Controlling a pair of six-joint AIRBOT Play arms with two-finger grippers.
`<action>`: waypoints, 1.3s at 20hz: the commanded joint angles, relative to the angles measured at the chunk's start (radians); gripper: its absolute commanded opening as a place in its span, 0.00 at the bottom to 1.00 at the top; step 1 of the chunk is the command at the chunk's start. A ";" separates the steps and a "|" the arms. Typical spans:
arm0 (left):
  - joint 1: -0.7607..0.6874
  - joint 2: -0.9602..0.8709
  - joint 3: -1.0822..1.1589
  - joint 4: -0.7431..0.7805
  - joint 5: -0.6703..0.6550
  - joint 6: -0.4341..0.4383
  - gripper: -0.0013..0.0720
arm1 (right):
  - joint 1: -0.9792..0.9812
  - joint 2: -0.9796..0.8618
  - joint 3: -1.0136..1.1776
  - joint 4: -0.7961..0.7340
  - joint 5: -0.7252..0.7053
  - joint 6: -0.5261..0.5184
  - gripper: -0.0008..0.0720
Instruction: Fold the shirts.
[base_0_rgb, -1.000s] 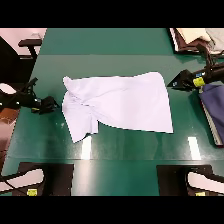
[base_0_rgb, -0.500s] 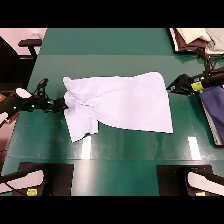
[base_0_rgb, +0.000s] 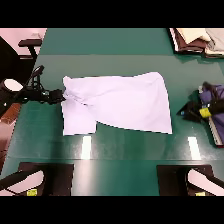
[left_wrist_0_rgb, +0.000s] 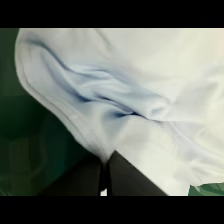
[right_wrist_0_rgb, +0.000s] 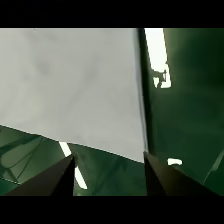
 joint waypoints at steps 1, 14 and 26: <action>-0.001 0.019 0.013 0.001 -0.024 0.005 0.05 | -0.074 0.006 -0.170 -0.039 -0.055 0.001 0.68; 0.000 0.088 0.099 0.006 -0.087 0.001 0.05 | 0.138 -0.042 -0.110 0.161 -0.187 -0.083 0.04; 0.000 0.508 0.961 0.074 -0.018 -0.090 0.04 | 0.155 0.306 1.062 -0.058 -0.102 0.071 0.04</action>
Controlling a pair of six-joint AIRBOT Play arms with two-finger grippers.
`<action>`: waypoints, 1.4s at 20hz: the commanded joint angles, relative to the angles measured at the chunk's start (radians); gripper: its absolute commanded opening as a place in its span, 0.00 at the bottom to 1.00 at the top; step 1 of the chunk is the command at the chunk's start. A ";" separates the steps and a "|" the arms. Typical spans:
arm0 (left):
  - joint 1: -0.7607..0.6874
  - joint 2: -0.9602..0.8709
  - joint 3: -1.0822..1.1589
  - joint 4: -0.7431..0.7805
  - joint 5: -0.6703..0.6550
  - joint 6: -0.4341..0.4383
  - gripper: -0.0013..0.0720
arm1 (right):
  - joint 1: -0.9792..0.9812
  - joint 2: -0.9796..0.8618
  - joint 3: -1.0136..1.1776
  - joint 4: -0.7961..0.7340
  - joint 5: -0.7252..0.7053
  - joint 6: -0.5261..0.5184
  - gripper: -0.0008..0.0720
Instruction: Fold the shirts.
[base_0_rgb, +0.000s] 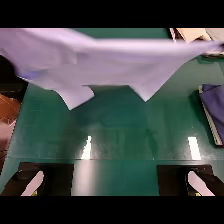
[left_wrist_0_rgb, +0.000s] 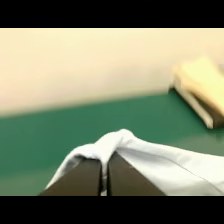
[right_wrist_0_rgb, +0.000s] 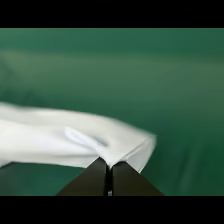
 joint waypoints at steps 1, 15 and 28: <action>0.000 0.046 0.256 0.011 0.007 -0.065 0.04 | 0.002 0.034 0.343 -0.196 0.069 0.113 0.04; -0.002 -0.311 0.006 0.065 -0.360 -0.158 0.05 | 0.171 -0.365 0.168 -0.398 0.254 0.181 0.03; -0.067 -0.874 -0.086 0.060 -0.016 -0.052 0.05 | 0.092 -0.950 0.396 -0.254 0.066 0.107 0.03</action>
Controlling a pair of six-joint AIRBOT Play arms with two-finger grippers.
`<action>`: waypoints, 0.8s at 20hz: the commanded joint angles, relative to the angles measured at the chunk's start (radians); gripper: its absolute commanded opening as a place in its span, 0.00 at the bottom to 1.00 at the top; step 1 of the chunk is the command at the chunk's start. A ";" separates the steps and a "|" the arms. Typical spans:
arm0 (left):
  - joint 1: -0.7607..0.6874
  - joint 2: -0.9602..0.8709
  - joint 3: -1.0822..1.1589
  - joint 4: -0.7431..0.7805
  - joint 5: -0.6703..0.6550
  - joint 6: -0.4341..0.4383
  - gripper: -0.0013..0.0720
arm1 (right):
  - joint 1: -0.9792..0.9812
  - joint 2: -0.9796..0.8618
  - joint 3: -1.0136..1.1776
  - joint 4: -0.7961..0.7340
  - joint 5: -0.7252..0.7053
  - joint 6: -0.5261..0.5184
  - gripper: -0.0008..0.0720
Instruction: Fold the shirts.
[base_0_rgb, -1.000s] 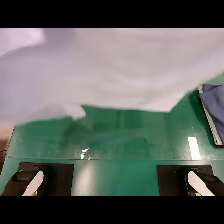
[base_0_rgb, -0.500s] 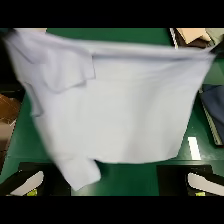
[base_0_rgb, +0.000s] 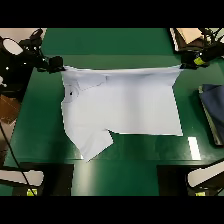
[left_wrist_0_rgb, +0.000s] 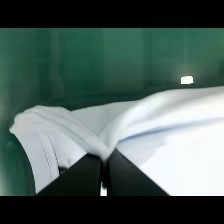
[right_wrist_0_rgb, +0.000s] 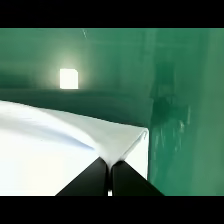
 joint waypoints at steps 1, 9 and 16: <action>-0.002 -0.051 0.042 -0.002 -0.001 0.063 0.05 | -0.028 -0.049 0.047 0.074 -0.026 -0.040 0.03; -0.031 -0.051 -0.179 0.016 -0.166 0.090 0.05 | -0.020 0.107 -0.372 0.024 -0.088 -0.074 0.04; -0.017 0.005 -0.254 0.038 -0.211 0.034 0.72 | -0.027 0.112 -0.382 0.122 -0.015 -0.075 0.59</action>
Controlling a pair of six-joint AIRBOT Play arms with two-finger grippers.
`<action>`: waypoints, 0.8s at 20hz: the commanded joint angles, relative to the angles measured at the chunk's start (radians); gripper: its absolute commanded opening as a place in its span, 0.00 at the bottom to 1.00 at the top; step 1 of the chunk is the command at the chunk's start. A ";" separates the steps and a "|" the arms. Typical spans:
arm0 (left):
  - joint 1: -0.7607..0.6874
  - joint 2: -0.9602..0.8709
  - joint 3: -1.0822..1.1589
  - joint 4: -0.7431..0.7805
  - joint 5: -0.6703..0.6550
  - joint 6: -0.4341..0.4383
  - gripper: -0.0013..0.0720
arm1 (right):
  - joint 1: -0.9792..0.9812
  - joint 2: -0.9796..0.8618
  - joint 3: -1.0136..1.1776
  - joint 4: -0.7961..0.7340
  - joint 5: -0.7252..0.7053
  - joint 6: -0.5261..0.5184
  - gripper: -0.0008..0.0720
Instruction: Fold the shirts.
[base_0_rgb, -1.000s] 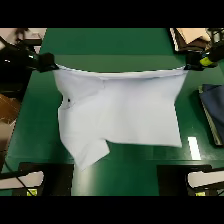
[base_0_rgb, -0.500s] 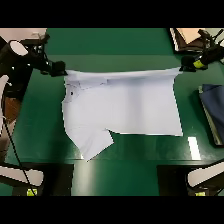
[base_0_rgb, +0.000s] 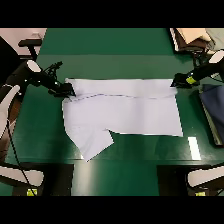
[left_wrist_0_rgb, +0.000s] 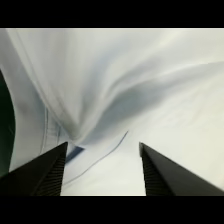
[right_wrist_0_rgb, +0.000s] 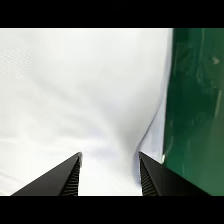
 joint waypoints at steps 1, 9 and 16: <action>0.010 0.075 -0.024 0.039 -0.068 -0.028 0.72 | -0.020 0.026 0.020 0.065 0.090 0.000 0.59; 0.009 0.587 -0.636 0.090 -0.064 -0.147 0.72 | -0.035 0.442 -0.399 0.074 0.047 -0.023 0.58; 0.009 0.705 -0.917 -0.126 0.092 -0.127 0.72 | -0.035 0.613 -0.540 0.098 -0.043 -0.022 0.58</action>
